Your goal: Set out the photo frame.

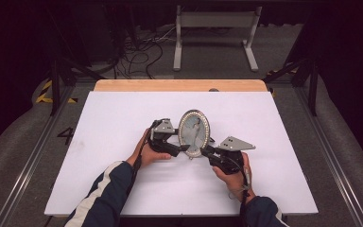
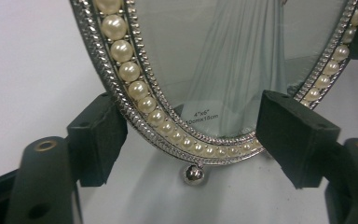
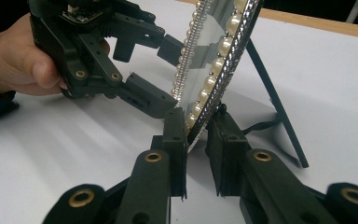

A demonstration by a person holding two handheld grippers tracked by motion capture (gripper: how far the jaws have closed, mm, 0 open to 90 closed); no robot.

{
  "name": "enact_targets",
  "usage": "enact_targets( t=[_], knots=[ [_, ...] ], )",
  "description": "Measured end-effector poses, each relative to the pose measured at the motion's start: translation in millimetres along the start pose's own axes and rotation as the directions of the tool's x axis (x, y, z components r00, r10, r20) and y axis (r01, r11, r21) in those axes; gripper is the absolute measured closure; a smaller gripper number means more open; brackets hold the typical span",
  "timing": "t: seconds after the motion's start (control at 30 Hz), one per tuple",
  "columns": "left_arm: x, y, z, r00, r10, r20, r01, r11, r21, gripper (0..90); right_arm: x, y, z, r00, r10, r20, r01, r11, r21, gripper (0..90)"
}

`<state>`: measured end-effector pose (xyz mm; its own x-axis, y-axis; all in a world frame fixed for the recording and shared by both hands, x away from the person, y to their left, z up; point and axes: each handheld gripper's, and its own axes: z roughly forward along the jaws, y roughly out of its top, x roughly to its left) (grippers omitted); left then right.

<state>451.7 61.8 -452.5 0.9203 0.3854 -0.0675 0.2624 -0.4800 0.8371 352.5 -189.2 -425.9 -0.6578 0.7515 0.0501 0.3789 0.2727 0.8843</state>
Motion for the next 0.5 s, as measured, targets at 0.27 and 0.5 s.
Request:
enact_targets(
  t=[0.27, 0.5],
  knots=[
    [-4.9, 0.7, -8.5, 0.9989, -0.023, -0.041, 0.025, 0.9989, 0.04, 35.2, -4.6, 1.3, 1.2, 0.9998, 0.02, -0.005, -0.02, 1.0, 0.013, 78.6],
    [-7.4, -2.3, -20.5, 0.999, -0.015, -0.042, 0.017, 0.999, 0.041, 39.1, -9.1, 0.4, 2.5, 0.9994, 0.033, -0.007, -0.033, 0.999, 0.009, 78.7]
  ],
)
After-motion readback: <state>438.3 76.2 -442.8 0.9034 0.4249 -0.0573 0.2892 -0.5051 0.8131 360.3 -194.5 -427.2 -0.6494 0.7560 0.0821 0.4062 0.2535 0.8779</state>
